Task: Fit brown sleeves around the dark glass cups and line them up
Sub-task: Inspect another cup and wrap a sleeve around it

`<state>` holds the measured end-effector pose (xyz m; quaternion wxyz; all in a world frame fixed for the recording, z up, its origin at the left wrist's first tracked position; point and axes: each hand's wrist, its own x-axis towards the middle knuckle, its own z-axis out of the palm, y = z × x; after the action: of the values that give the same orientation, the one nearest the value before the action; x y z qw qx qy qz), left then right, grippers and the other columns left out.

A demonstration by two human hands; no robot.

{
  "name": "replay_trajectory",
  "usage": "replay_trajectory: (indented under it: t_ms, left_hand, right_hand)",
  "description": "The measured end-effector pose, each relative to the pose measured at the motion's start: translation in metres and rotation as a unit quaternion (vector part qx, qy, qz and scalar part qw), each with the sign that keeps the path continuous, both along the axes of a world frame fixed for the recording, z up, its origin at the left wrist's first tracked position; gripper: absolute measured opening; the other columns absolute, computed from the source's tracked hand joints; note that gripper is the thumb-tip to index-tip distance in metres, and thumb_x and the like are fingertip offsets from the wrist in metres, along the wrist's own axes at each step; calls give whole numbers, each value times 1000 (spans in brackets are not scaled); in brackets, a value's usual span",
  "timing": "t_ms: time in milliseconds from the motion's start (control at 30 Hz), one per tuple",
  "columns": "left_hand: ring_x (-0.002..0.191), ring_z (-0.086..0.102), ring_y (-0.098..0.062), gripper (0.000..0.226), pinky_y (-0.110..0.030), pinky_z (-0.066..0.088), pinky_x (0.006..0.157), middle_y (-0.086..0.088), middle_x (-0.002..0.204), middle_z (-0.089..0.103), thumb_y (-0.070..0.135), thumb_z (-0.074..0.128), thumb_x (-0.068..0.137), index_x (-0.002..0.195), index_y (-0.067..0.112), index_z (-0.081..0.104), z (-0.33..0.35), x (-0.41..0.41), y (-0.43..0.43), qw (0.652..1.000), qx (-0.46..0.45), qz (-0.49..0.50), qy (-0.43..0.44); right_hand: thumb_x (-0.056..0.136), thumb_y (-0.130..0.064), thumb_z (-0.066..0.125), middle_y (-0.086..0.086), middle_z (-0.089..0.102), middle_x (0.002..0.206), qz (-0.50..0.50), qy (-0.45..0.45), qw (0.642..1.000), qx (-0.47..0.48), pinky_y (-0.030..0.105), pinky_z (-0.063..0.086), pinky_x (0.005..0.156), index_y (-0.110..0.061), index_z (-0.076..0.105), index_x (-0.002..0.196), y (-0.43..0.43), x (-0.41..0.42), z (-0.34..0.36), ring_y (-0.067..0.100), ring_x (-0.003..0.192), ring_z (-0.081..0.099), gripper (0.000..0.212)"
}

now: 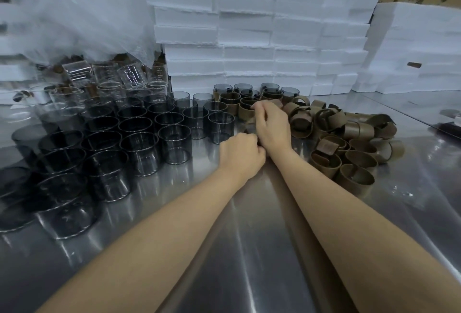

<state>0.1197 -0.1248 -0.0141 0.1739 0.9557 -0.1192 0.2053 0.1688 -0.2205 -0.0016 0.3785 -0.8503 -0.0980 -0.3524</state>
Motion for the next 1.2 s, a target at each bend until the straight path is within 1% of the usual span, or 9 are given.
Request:
replay_trajectory:
  t_ms: [267, 500, 667, 767, 933, 1000, 1067, 1133, 1200]
  left_hand:
    - [91, 58, -25, 23, -31, 36, 63, 1, 88, 52, 18, 46, 92, 91, 13, 68, 3, -33, 26, 996, -65, -64, 4]
    - [84, 58, -15, 25, -34, 50, 78, 11, 78, 60, 9, 50, 87, 84, 12, 75, -1, -46, 67, 984, -168, -58, 24]
    - [57, 54, 5, 25, -8, 37, 57, 18, 66, 58, 6, 51, 88, 85, 9, 76, 5, -45, 66, 968, -238, -56, 53]
    - [61, 55, 4, 23, -9, 35, 60, 16, 65, 58, 5, 52, 90, 90, 9, 75, 6, -40, 69, 957, -284, -26, 54]
    - [74, 56, -9, 19, -12, 34, 64, 4, 79, 61, 9, 54, 93, 100, 8, 71, 4, -36, 68, 955, -288, -21, 61]
    - [73, 57, -11, 17, -13, 36, 61, 3, 78, 62, 11, 53, 94, 97, 7, 70, 2, -36, 68, 955, -288, -20, 65]
    - [77, 62, -17, 18, -15, 42, 64, -3, 80, 67, 12, 52, 95, 94, 6, 69, 1, -35, 69, 952, -299, -19, 70]
    - [82, 66, -23, 18, -29, 50, 75, -8, 87, 69, 17, 50, 97, 93, 6, 64, 1, -34, 68, 944, -321, -19, 73]
    - [80, 68, -23, 20, -36, 53, 72, -9, 93, 68, 29, 49, 100, 98, 10, 53, 3, -35, 67, 928, -364, -20, 78]
  right_hand:
    - [95, -12, 59, 14, 58, 105, 83, -10, 989, -122, 34, 47, 84, 0, 68, 103, -2, -45, -2, 22, 97, 56, 16]
    - [86, 9, 58, 17, 49, 106, 23, 32, 990, -132, 26, 40, 79, 1, 64, 96, -11, -51, -8, 28, 93, 50, 14]
    - [89, 0, 57, 13, 49, 117, -53, 67, 980, -181, 36, 40, 93, -5, 64, 110, -10, -47, -7, 33, 109, 48, 23]
    - [92, 1, 53, 18, 45, 133, 28, 6, 985, -169, 34, 34, 108, -4, 57, 129, 11, -53, -1, 32, 124, 44, 38]
    - [100, -15, 50, 17, 8, 160, 76, 131, 973, -174, 40, 15, 119, -18, 39, 147, 40, -50, -10, 31, 148, 9, 48]
    - [98, -19, 55, 19, 22, 157, 82, 139, 974, -160, 38, 21, 116, -14, 45, 140, 37, -47, -11, 32, 147, 15, 44]
    - [92, -17, 64, 15, 53, 127, 88, 102, 985, -106, 23, 33, 94, -6, 52, 121, 32, -45, -12, 30, 125, 46, 34]
    - [86, -17, 72, 5, 57, 98, 74, 76, 993, -55, 18, 31, 73, -6, 55, 106, 30, -49, -10, 19, 92, 53, 28]
    - [81, -17, 77, 0, 53, 93, 69, 32, 997, -21, 14, 31, 69, -9, 56, 96, 27, -54, -8, 13, 85, 47, 27]
